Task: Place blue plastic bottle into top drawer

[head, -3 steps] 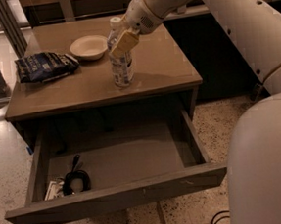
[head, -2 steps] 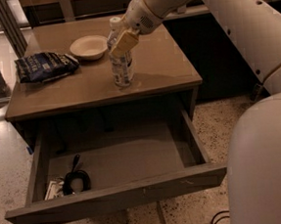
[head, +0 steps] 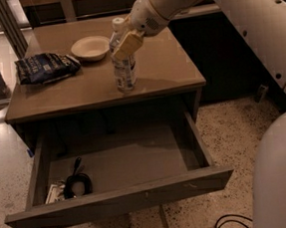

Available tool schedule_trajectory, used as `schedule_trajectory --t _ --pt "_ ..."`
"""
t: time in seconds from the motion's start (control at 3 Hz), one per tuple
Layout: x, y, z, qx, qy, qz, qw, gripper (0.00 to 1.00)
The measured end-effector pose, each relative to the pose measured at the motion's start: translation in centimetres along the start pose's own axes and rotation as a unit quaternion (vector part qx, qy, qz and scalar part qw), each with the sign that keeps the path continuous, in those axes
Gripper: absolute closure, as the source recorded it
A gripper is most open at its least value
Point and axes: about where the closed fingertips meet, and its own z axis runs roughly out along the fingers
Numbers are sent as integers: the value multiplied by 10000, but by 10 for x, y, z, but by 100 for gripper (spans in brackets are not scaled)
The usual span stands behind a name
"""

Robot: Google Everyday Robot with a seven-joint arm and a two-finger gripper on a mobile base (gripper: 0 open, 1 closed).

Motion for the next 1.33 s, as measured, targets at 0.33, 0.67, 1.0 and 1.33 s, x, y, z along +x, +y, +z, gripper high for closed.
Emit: schedule_trajectory --t 0.33,0.67,1.0,1.33 --pt "-12 33 -20 -52 -106 -130 9998 100" --pt "-19 81 -38 -220 -144 -127 9996 100" --pt "-19 81 -38 -220 -145 -128 9996 100" --pt "3 97 -24 -327 -52 5 9995 100"
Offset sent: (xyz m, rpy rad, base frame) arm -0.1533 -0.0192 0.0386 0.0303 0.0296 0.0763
